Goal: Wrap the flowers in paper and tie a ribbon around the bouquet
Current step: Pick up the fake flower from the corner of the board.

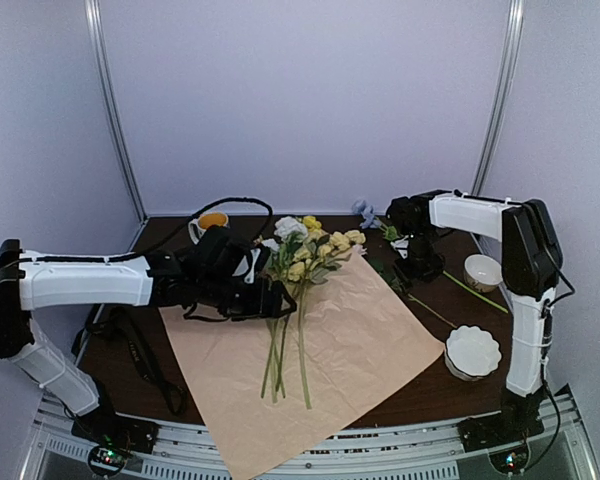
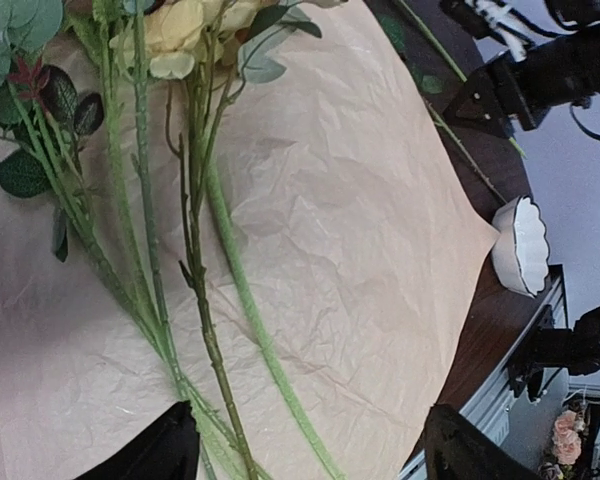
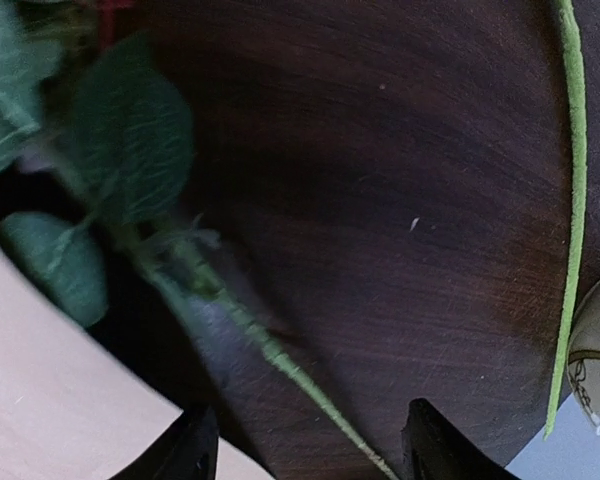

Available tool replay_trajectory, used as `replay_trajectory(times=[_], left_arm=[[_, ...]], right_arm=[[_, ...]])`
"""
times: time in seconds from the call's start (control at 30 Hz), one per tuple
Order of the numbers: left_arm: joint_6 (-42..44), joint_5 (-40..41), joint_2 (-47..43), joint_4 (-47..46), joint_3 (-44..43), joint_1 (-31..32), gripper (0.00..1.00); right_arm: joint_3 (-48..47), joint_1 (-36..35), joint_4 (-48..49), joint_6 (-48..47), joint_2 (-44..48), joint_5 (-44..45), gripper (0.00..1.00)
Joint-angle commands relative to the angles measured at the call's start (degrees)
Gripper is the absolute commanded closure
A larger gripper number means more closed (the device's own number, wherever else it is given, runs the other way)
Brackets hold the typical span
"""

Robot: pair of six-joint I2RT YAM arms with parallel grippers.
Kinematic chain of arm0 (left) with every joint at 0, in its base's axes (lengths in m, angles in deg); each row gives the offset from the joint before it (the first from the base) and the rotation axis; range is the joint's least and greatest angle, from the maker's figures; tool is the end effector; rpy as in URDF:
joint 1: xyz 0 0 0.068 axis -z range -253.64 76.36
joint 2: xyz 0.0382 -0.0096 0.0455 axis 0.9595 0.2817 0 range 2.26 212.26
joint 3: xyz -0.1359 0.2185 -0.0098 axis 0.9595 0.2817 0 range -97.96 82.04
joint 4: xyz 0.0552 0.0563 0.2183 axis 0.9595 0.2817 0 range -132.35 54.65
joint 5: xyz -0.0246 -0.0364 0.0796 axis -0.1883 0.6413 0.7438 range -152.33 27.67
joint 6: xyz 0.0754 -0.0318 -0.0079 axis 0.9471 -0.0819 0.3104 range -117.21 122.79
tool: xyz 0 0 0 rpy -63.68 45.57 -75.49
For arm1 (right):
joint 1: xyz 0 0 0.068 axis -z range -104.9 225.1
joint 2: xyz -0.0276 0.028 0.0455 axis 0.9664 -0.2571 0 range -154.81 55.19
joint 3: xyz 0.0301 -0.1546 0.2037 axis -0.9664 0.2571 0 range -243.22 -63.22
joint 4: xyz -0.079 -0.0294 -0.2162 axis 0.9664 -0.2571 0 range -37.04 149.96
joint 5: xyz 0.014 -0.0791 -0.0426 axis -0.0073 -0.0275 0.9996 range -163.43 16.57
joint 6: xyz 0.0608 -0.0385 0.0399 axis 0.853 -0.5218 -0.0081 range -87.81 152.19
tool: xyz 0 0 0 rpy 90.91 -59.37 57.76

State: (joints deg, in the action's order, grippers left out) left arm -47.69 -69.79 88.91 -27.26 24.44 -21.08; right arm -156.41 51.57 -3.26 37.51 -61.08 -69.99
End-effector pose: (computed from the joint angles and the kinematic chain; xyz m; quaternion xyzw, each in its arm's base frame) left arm 0.1904 -0.2638 0.2090 0.0420 0.9184 -0.3416 0.1950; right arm 0.3308 0.1393 0.1624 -0.1572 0.9866 -0.0211 0.0387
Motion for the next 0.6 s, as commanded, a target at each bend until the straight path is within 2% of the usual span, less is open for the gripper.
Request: replay_trajectory(times=[0.0, 0.2, 0.4, 0.57], left_arm=[[2.64, 5.02, -4.43, 2.14, -1.12, 0.53, 0.19], [2.58, 6.59, -6.28, 0.64, 0.31, 0.53, 0.2], [2.76, 4.82, -4.22, 0.55, -0.48, 0.53, 0.2], [3.28, 5.72, -4.1, 0.64, -0.66, 0.53, 0.2]], right_arm=[[-5.9, 3.32, -5.97, -4.19, -5.68, 3.89, 0.39], [-6.24, 3.53, -7.02, -6.67, -7.86, -3.56, 0.42], [-5.22, 3.42, -8.17, -7.35, -9.98, -4.42, 0.47], [-5.28, 3.36, -8.45, -6.93, -11.38, -1.26, 0.49]])
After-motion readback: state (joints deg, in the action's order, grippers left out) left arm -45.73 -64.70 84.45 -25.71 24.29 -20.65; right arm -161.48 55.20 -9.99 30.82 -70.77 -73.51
